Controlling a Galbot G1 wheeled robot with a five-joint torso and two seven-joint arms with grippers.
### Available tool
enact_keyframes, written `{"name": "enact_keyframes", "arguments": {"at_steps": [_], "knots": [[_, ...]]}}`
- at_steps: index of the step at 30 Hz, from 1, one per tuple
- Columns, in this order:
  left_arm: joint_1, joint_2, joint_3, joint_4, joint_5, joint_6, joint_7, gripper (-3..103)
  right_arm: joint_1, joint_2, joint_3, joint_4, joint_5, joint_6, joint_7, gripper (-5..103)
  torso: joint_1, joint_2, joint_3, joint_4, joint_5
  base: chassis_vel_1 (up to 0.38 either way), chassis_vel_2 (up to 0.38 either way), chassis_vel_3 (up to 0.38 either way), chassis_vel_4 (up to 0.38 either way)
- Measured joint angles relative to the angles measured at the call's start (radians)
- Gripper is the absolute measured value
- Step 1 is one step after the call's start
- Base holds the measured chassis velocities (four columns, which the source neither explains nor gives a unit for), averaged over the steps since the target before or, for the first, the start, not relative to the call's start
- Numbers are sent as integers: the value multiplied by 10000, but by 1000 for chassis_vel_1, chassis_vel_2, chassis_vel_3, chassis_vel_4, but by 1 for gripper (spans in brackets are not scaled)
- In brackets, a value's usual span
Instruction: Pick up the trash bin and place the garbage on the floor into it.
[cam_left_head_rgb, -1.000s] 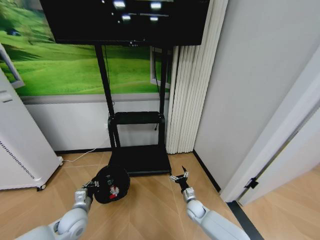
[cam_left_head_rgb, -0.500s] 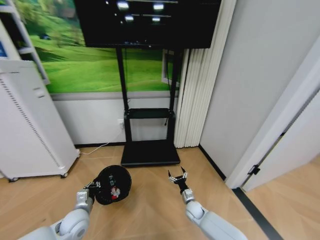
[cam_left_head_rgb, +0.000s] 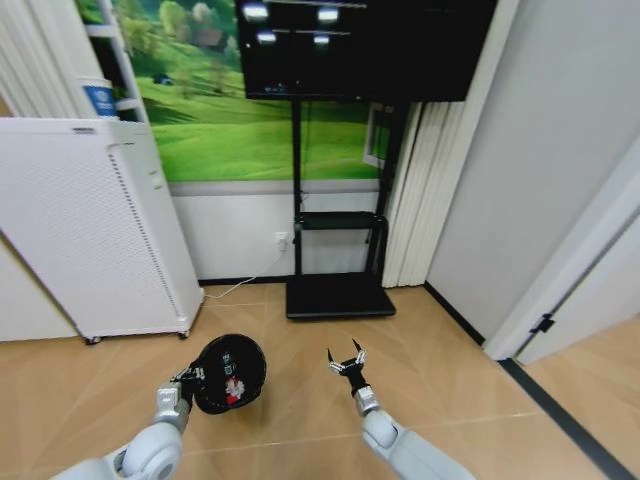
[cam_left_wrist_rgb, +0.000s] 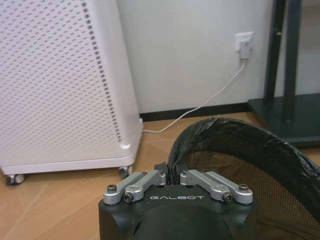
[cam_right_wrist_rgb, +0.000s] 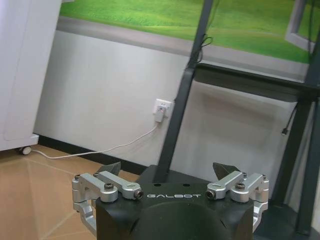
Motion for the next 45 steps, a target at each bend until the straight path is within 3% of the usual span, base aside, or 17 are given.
{"name": "enact_keyframes", "arguments": {"at_steps": [14, 23, 45], "knots": [[-78, -314, 143, 244, -2, 10, 12, 7, -219, 2, 209, -226, -44, 395, -134, 100, -1, 0, -2, -2, -11, 379, 262, -385, -267], [-49, -407, 162, 324, 49, 14, 32, 7, -236, 172, 299, -665, -309, 541, -122, 100, -3, 1, -3, -7, -2, 214, -86, -207, 87], [104, -556, 141, 354, 259, -27, 36, 7, -487, 399, 453, -581, -368, 589, -50, 100, -3, 1, -4, -4, -3, 51, -78, -53, 79]]}}
